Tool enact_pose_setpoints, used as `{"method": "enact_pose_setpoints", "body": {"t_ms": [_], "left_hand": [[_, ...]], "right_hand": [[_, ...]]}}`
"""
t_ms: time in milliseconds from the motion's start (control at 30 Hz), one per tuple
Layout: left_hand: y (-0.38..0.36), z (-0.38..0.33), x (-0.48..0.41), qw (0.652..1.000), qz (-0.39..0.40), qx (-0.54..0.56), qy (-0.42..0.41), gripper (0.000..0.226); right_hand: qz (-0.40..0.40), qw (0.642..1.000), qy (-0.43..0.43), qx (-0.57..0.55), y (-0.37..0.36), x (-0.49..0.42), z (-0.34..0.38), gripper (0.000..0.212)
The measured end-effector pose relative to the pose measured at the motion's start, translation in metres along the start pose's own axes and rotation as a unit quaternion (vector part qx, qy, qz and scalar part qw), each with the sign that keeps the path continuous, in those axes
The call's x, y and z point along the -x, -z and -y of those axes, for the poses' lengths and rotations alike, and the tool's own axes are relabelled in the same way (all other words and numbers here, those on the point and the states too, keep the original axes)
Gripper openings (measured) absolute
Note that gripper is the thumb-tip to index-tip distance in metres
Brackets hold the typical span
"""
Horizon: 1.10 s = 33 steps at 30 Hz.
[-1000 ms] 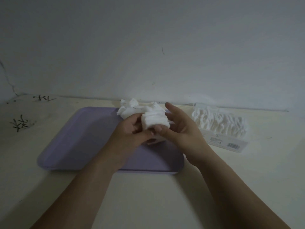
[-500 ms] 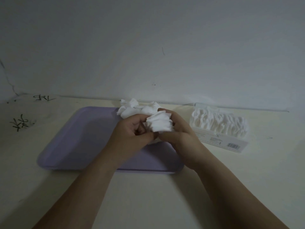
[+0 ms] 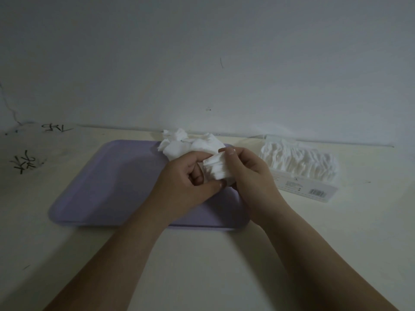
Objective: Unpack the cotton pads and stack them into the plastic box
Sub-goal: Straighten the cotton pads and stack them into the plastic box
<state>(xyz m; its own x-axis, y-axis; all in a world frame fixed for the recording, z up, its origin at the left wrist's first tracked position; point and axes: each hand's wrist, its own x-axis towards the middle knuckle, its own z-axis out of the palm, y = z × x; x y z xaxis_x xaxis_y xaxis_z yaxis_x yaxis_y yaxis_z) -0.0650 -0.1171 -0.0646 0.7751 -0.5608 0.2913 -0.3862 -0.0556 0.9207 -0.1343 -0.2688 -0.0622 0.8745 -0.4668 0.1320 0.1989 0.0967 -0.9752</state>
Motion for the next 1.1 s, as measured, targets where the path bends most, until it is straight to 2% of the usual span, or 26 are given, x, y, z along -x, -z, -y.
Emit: {"method": "enact_pose_setpoints", "body": {"t_ms": [167,267,367,467,633,800,933,1000,1100], "left_hand": [[-0.003,0.003,-0.002,1.0,-0.016,-0.006,0.002,0.021],[0.002,0.002,-0.003,0.998,-0.054,0.013,0.019,0.014],[0.005,-0.003,-0.004,0.994,-0.046,0.078,0.058,0.011],[0.006,-0.005,-0.006,0.976,-0.033,0.185,0.11,0.032],[0.008,-0.006,-0.005,0.974,-0.041,0.178,0.134,0.019],[0.006,-0.004,-0.006,0.977,-0.068,0.154,0.127,0.015],[0.008,-0.002,-0.009,0.969,-0.081,0.188,0.137,0.009],[0.009,-0.001,-0.009,0.966,-0.086,0.2,0.138,0.013],[0.007,0.0,-0.008,0.979,-0.124,0.12,0.106,0.013]], "right_hand": [[0.006,0.999,-0.034,-0.038,0.0,0.0,0.001,0.02],[0.098,0.992,-0.049,-0.069,0.006,0.0,0.01,0.033],[0.155,0.986,-0.031,-0.052,0.01,-0.003,0.009,0.039],[0.146,0.988,-0.002,-0.052,0.012,-0.005,0.002,0.043],[0.179,0.984,0.015,-0.019,0.015,-0.006,0.0,0.053],[0.175,0.984,0.021,-0.014,0.015,-0.006,0.001,0.052],[0.182,0.983,0.008,-0.01,0.015,-0.007,0.0,0.052],[0.186,0.982,-0.003,-0.02,0.015,-0.005,0.0,0.05],[0.189,0.981,-0.029,-0.043,0.013,-0.002,0.002,0.046]]}}
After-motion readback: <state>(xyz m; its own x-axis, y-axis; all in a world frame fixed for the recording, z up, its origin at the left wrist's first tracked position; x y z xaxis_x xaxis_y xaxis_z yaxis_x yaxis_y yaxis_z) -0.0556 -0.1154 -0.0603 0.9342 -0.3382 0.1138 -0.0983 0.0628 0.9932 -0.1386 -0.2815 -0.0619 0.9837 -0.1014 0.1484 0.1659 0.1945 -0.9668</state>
